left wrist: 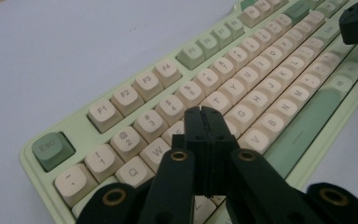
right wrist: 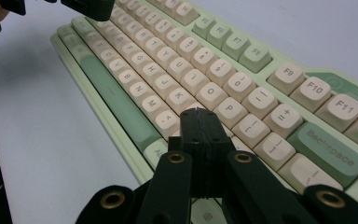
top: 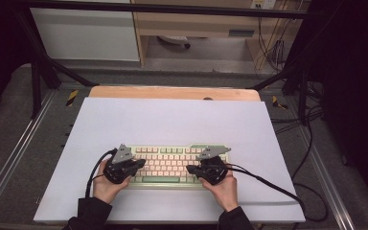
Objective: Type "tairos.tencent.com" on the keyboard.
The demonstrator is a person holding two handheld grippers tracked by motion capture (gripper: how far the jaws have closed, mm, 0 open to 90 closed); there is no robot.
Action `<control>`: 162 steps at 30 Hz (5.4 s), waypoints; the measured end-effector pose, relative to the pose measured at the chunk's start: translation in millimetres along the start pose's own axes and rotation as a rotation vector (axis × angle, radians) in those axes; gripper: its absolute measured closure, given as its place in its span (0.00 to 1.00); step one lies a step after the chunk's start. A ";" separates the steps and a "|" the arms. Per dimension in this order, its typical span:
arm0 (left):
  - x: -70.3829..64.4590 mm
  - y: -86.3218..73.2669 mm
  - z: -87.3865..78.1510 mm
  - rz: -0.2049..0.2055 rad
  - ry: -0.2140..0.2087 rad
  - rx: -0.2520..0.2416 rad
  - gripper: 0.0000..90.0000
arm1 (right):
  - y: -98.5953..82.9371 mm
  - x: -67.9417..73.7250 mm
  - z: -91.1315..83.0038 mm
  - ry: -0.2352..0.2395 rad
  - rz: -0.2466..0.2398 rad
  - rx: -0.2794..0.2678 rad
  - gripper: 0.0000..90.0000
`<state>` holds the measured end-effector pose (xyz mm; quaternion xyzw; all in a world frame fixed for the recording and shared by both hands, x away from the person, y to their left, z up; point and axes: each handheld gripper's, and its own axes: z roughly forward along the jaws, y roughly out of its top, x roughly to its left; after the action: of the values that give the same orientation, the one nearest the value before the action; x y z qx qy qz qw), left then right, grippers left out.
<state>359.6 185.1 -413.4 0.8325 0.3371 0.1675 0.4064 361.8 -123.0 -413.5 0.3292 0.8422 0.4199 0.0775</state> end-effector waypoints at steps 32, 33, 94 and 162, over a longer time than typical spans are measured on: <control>-13.9 16.8 41.9 0.016 -0.003 0.043 0.99 | -14.1 -8.6 -11.6 -0.014 0.025 -0.004 1.00; -13.9 16.6 42.3 0.015 -0.003 0.045 0.99 | -14.1 -8.6 -11.8 -0.014 0.024 -0.007 1.00; 8.1 -16.4 -16.1 -0.025 0.010 -0.003 1.00 | -8.0 -6.6 -13.9 -0.008 0.024 -0.021 1.00; 13.3 -27.5 -22.5 -0.041 0.004 -0.007 1.00 | -3.2 1.6 11.6 0.013 0.006 0.013 1.00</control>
<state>345.0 219.3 -421.2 0.8236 0.3545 0.1621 0.4120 363.8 -115.8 -423.1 0.3296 0.8444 0.4168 0.0687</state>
